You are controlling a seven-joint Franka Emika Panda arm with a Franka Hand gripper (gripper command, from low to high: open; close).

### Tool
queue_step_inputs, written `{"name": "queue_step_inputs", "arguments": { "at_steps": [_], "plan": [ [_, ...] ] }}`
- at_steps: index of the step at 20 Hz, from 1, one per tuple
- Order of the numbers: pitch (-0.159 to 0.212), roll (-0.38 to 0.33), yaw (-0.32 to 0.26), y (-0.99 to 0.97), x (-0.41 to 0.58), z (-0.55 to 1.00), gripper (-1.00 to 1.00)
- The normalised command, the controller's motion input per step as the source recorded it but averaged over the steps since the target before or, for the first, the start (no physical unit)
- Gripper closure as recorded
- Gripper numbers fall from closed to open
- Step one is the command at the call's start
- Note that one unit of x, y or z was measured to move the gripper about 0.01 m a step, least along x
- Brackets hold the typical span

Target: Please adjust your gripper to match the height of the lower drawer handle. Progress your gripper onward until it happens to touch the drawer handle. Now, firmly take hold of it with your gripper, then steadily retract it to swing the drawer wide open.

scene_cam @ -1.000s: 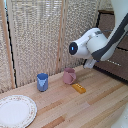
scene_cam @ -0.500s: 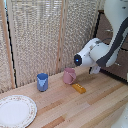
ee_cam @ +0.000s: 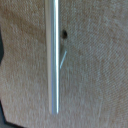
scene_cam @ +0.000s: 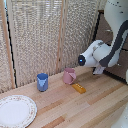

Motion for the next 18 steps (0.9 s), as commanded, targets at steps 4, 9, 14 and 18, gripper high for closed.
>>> {"name": "queue_step_inputs", "arguments": {
  "at_steps": [4,9,14,18],
  "plan": [
    [0.087,-0.013,0.267,-0.40,0.000,-0.02,-1.00],
    [0.032,-0.060,0.181,-0.36,0.033,0.00,-1.00],
    [0.000,-0.044,-0.092,-0.28,0.052,0.00,1.00],
    [0.000,-0.078,-0.163,-0.15,0.069,0.00,1.00]
  ]
}}
